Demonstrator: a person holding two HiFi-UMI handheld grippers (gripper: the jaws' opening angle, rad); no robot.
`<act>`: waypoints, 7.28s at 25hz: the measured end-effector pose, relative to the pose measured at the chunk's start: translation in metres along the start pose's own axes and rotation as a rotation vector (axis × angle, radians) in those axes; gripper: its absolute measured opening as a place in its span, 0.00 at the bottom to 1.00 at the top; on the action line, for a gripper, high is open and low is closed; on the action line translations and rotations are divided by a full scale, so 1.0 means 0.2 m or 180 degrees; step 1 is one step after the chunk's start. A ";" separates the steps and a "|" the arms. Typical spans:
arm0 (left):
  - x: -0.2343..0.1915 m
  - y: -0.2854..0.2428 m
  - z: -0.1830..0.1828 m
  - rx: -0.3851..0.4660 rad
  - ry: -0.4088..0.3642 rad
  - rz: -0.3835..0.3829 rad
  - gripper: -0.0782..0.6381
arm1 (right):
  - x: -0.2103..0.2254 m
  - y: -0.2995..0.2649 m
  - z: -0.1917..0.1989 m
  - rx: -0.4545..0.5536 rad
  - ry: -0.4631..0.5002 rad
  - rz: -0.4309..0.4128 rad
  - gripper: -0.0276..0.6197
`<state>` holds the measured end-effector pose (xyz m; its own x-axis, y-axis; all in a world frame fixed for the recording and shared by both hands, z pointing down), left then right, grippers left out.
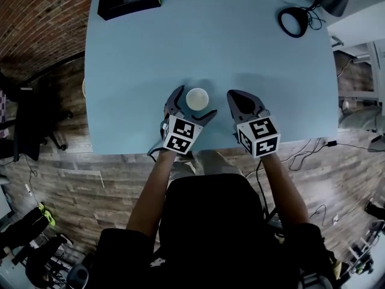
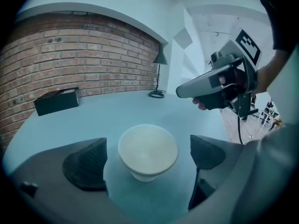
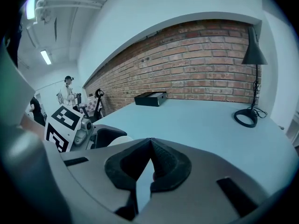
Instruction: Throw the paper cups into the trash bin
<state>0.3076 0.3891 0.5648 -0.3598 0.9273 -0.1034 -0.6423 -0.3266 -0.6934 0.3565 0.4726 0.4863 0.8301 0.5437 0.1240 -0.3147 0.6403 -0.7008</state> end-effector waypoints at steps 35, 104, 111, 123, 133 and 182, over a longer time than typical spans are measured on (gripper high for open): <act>-0.11 0.29 -0.05 0.0373 0.0117 -0.0168 0.60 | -0.15 -0.09 -0.07 0.0020 0.0328 -0.0130 0.04; -0.73 3.18 1.55 0.1383 0.1702 -0.2978 0.58 | -3.21 -0.44 -0.75 0.0525 0.1997 -0.2210 0.04; -0.75 3.27 1.63 0.1449 0.1760 -0.3059 0.58 | -3.33 -0.46 -0.75 0.0515 0.2112 -0.2242 0.04; -0.81 3.33 1.69 0.1440 0.1858 -0.3104 0.58 | -3.45 -0.53 -0.81 0.0468 0.2184 -0.2308 0.04; -0.81 3.32 1.71 0.1412 0.1820 -0.3043 0.58 | -3.50 -0.51 -0.78 0.0509 0.2401 -0.2309 0.04; -1.79 3.33 1.50 0.1165 0.1750 -0.2933 0.58 | -3.75 -1.18 -1.43 0.0584 0.1819 -0.2733 0.04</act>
<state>-0.1942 -0.2146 0.3529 0.6407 0.7675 -0.0232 -0.7007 0.5720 -0.4264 -0.0593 -0.2411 0.3583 0.8865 -0.4392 0.1454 0.4579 0.7882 -0.4111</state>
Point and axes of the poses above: the fingertips, and each gripper's own axes: y backward along the fingers, x to its right, z out of its underside, the point moved 3 cm from there along y, backward along the fingers, and after that the axes turned 10 degrees about -x, right-handed, at the moved point
